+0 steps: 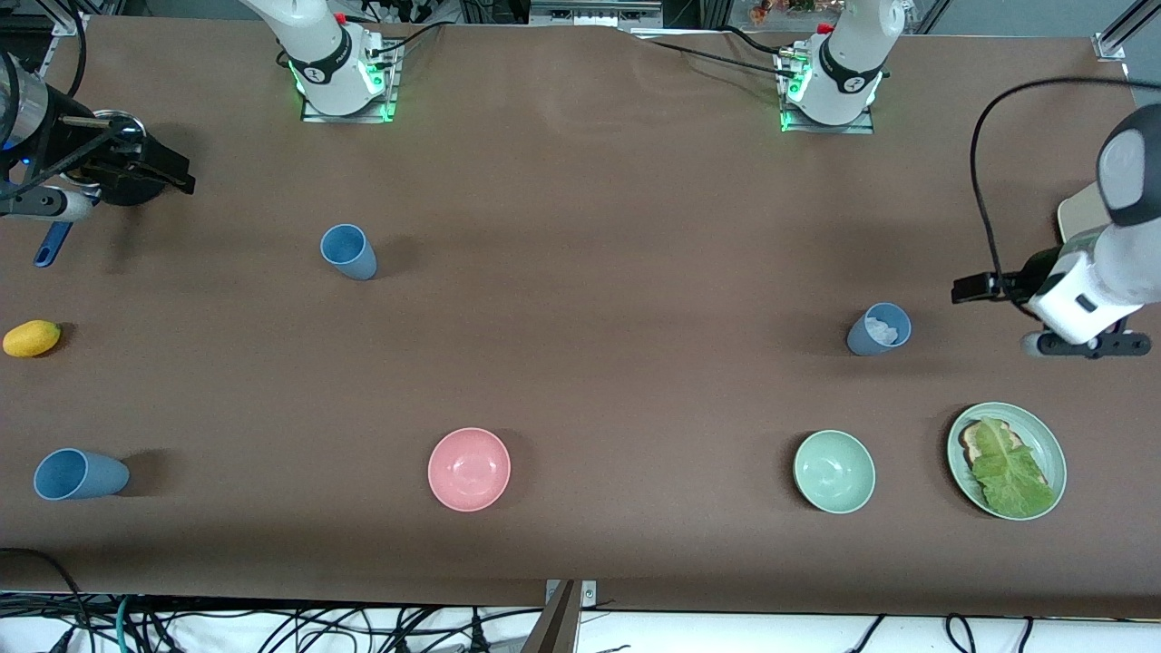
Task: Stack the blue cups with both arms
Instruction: 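Lower the left gripper onto the blue cup with tissue and grasp it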
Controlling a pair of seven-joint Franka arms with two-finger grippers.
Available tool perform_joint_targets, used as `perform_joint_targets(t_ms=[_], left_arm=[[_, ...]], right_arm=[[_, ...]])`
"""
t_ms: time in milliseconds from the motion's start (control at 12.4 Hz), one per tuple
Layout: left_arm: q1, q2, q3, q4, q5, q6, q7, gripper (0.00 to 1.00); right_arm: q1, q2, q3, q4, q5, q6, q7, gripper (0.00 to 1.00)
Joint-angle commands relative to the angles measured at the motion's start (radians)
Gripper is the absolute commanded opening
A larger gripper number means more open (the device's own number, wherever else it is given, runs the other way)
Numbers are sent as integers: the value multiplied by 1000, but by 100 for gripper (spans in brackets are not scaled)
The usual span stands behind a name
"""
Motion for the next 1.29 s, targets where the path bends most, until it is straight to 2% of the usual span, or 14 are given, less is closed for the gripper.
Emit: perform_joint_targets(t_ms=[0,80,241,322,402,724,885,966,1207], left_arm=[[15,79,-8,-28,34,109,27,100],[9,110,-12,-42,39,156,31,100],[9,104,-18,-137,51,213,54,100],[9,106,-18,-156,51,223,61,100],[11,110,-18,-173,53,248,70,95],[37,132,-18,-281,70,396,130,45],[46,137,-18,-292,67,396,131,6],[44,137,-20,-288,67,393,131,0],[29,130,-25,-277,65,367,128,0]], right_arm=[[0,3,-1,21,9,-20,-6,100],[0,3,-1,21,9,-20,-6,100],[0,3,-1,21,9,-20,-6,100],[0,3,-1,21,9,-20,-6,100],[0,3,-1,21,9,-20,-6,100],[0,5,-1,21,9,-20,-4,100],[0,5,-1,22,9,-10,-3,100],[0,5,-3,21,9,-3,-1,100],[0,5,-1,22,9,17,4,100]])
